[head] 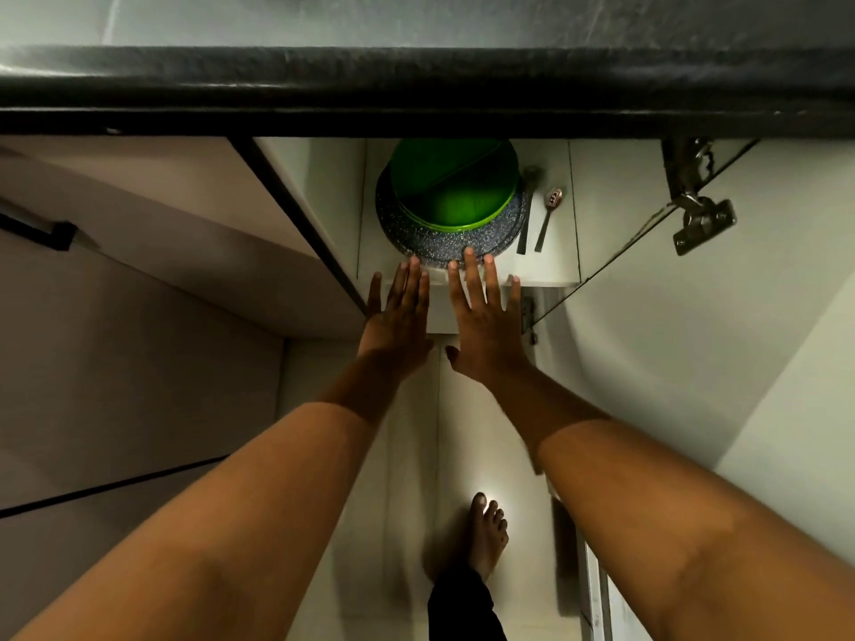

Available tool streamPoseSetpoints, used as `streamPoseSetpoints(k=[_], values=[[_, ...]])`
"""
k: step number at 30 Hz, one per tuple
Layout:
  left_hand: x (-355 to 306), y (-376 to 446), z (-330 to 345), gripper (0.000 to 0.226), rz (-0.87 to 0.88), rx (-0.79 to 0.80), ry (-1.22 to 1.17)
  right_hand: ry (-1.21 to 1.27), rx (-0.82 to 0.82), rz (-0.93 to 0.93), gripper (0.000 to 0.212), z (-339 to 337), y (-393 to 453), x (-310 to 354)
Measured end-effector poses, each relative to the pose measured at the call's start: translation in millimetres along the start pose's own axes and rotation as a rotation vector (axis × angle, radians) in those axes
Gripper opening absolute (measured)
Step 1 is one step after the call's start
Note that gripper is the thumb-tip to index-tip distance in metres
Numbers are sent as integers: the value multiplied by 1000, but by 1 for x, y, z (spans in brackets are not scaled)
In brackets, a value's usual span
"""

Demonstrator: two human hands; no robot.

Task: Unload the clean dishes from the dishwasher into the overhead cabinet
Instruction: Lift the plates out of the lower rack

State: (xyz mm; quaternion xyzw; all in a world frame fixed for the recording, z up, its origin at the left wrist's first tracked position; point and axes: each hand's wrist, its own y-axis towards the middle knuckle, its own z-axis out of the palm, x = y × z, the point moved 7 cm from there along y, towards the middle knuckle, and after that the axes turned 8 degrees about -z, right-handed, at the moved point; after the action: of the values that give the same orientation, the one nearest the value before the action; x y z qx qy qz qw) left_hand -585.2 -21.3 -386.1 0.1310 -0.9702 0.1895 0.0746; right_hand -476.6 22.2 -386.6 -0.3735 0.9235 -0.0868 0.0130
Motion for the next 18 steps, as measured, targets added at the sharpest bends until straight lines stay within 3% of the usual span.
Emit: streamPoseSetpoints(k=[11,18], values=[[-1,39,-34,95,-54,56,-91,103,23,-140,122,-11,54,-27],[2,17,-48,87,-29,7,-111,54,-56,-162,113,-38,25,-22]])
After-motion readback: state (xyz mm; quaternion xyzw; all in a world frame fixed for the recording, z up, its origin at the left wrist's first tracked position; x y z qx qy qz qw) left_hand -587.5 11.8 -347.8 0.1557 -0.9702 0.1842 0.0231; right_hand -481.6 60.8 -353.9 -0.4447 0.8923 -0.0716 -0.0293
